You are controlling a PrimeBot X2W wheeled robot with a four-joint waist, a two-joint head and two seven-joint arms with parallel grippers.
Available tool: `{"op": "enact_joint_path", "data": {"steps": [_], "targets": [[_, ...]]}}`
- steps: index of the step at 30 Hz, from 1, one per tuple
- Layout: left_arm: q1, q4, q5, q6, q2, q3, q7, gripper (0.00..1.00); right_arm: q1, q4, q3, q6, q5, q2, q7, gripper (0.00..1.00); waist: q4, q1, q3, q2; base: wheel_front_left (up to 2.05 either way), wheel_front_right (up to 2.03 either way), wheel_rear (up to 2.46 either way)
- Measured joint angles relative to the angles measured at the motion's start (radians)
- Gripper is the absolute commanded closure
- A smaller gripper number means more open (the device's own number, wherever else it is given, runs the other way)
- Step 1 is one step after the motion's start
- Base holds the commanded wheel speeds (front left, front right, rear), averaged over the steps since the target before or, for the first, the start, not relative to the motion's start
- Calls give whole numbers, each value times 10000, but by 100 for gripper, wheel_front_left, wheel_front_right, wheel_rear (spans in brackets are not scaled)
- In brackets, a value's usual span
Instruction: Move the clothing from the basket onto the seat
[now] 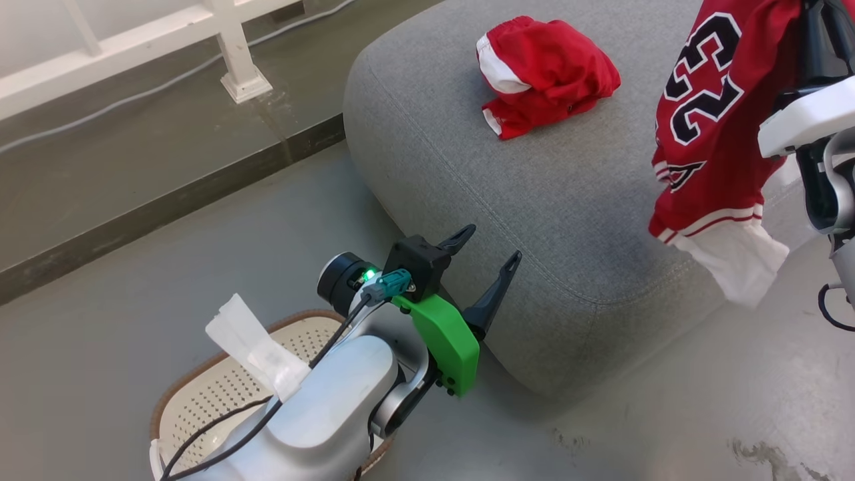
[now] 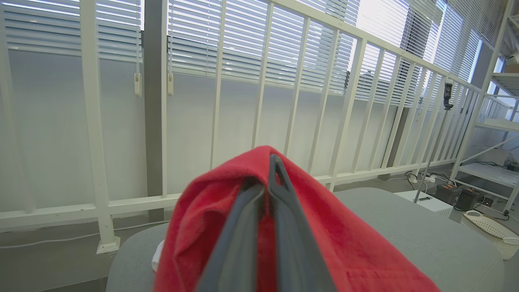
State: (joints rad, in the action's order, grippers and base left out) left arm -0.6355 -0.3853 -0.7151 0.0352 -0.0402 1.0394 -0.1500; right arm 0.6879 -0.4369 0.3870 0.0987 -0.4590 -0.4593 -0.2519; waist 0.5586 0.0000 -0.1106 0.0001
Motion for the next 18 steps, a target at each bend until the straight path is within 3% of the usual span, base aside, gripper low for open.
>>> {"op": "enact_joint_path", "data": {"steps": [8, 18], "targets": [[-107, -19, 71, 19, -15, 0, 12, 0, 159, 107, -71, -15, -71, -73, 0, 100, 20, 0, -334, 0, 0, 0, 0], [-408, 81, 416, 284, -88, -40, 221, 0, 2327, -67, -113, -384, -228, -173, 593, 100, -37, 1, -1014, 0, 0, 0, 0]]}}
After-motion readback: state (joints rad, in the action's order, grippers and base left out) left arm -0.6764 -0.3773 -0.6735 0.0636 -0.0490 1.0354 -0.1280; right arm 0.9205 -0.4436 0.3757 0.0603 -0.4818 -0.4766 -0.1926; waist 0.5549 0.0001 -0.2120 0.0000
